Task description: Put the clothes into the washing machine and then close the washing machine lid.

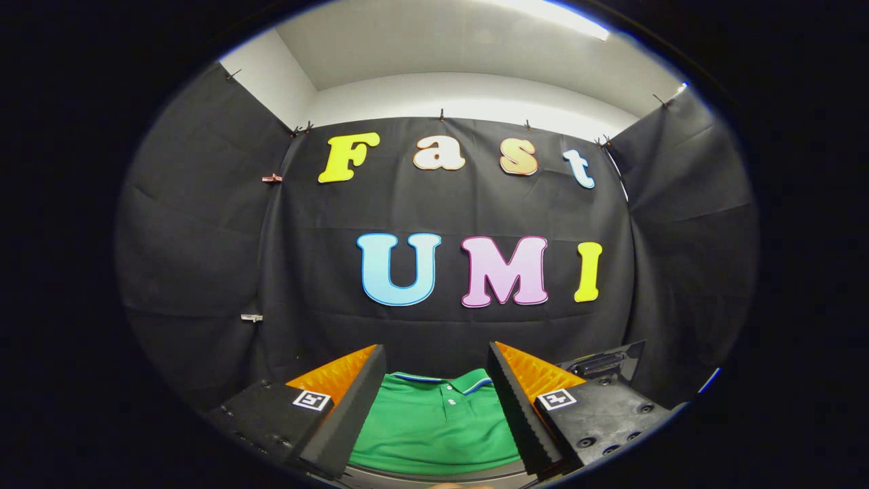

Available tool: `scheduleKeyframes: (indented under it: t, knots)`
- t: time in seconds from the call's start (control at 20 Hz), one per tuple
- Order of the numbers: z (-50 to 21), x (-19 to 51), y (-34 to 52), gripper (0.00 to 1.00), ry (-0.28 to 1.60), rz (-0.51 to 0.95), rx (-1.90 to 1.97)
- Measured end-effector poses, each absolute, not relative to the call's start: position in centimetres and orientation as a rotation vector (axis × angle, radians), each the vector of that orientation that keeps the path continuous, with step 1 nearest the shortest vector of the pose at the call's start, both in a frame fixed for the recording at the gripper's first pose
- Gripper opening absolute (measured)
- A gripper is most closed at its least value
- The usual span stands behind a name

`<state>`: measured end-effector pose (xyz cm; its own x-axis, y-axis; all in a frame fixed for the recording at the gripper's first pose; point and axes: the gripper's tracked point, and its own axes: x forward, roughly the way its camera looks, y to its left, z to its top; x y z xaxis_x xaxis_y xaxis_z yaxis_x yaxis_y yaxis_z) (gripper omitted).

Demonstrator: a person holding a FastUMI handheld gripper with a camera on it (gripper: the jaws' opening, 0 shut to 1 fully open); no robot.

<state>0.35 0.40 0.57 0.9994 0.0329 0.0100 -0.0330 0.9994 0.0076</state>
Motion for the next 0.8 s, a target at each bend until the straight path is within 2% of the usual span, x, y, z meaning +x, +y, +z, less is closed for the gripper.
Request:
scheduleKeyframes:
  t: [0.45,0.8]
  knots:
    - [0.1,2.0,-0.5,0.95,0.045,0.004,0.009]
    - [-1.5,3.9,-0.4,0.93,0.232,0.054,0.019]
